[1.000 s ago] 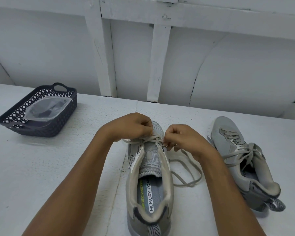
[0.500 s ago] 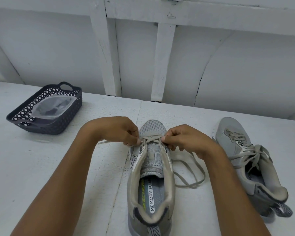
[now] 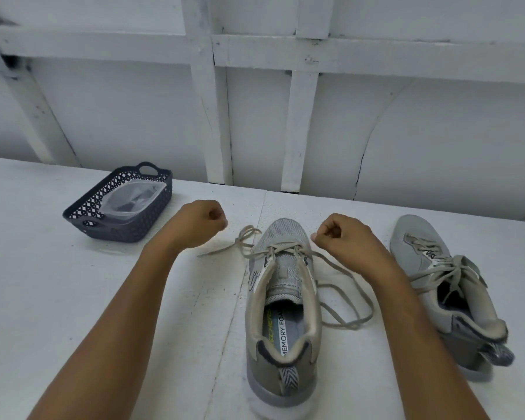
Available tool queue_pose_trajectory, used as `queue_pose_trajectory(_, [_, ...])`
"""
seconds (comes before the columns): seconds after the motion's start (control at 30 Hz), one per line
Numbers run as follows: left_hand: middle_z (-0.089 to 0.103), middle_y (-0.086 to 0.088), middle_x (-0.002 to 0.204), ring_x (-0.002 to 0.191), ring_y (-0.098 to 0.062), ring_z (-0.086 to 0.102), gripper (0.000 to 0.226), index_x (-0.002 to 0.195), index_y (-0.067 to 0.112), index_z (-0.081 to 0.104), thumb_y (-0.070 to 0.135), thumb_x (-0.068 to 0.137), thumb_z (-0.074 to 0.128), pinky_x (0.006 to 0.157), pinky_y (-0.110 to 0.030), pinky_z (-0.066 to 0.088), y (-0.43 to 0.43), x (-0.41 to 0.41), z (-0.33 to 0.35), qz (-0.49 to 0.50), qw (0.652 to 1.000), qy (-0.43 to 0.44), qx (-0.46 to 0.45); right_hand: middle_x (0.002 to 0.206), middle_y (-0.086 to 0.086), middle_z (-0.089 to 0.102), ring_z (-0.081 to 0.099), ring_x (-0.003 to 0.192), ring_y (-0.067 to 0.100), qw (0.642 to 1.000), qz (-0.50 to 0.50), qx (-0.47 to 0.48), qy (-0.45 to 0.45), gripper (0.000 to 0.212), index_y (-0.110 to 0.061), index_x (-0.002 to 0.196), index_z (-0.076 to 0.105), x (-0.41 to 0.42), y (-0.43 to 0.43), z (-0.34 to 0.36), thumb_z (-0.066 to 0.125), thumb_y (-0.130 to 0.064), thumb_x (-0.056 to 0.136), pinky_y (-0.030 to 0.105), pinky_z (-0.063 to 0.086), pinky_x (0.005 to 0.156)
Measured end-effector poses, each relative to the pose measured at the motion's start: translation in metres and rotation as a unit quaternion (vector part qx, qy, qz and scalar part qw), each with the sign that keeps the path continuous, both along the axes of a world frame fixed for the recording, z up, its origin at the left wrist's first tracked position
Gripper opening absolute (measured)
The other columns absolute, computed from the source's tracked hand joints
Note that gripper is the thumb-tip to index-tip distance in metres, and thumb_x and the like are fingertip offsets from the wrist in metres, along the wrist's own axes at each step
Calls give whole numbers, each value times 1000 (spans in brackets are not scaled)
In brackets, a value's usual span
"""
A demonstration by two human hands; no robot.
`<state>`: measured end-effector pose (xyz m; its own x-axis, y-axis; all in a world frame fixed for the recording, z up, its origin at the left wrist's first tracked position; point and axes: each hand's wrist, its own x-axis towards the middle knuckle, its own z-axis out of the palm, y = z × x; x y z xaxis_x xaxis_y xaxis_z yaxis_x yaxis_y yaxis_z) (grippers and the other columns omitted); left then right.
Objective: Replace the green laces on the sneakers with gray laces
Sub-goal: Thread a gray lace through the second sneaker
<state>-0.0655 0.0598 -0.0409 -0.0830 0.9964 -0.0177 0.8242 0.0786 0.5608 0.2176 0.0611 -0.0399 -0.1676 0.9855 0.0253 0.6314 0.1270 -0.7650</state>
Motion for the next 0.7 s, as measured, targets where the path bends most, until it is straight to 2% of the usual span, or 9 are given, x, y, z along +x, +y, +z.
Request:
queue_pose_trajectory(0.07, [66,3,94,80,-12,56,7,92,21,64,28,94,62,73,-32,49,-2,-7,-5,-7,997,72,-26,70,-8,59,52,67,9,1000,-1,7,2,18,-18,76,61,-4,-4,4,68,-26,90,24,38,60])
queue_pose_trajectory(0.13, [60,7,94,86,-13,55,18,101,22,64,37,92,65,74,-29,46,-6,-9,-11,-28,988,134,-74,66,-7,60,52,63,10,1000,13,-10,7,24,-17,73,61,-7,-9,6,69,-32,90,24,39,58])
queue_pose_trajectory(0.2, [56,8,94,91,-14,55,21,103,24,63,40,90,67,77,-29,46,-9,-7,-18,-41,981,159,-99,65,-5,64,56,59,10,998,36,-47,25,29,-14,74,62,-11,-15,9,71,-39,88,22,41,55])
queue_pose_trajectory(0.3, [58,7,93,87,-13,53,3,91,24,63,27,90,65,70,-26,43,-12,-3,-25,-61,977,185,-87,67,1,66,57,58,12,993,53,-99,17,39,-6,81,64,-16,-24,12,73,-44,85,24,47,53])
queue_pose_trajectory(0.37, [61,5,90,84,-16,55,6,85,21,63,19,91,61,66,-26,41,-14,-2,-24,-64,984,158,-57,70,5,67,60,60,14,992,38,-115,38,46,2,88,65,-18,-27,13,75,-43,84,27,54,55])
queue_pose_trajectory(0.47, [68,-1,93,88,-20,61,12,88,13,69,18,94,60,78,-35,50,-18,1,-9,-27,996,-78,28,75,11,68,61,63,19,982,24,-153,103,49,6,95,65,-17,-30,17,79,-39,81,31,58,61])
queue_pose_trajectory(0.57, [73,-8,106,106,-22,65,18,80,15,72,16,87,56,96,-40,52,-27,6,17,-22,918,-380,109,79,11,68,63,66,20,978,30,-176,107,50,7,98,65,-16,-31,21,80,-37,80,27,58,59])
queue_pose_trajectory(0.63, [74,-12,93,102,-26,68,16,67,9,62,11,79,51,92,-39,56,-31,6,31,-65,857,-499,114,77,9,67,63,64,18,978,36,-183,97,38,5,95,67,-16,-31,22,79,-29,82,28,58,60])
queue_pose_trajectory(0.7, [67,-13,72,75,-28,67,8,69,4,51,7,76,52,77,-40,59,-34,10,38,-95,843,-521,97,74,9,65,63,60,18,976,34,-191,99,21,2,88,68,-15,-31,23,74,-18,85,28,57,58])
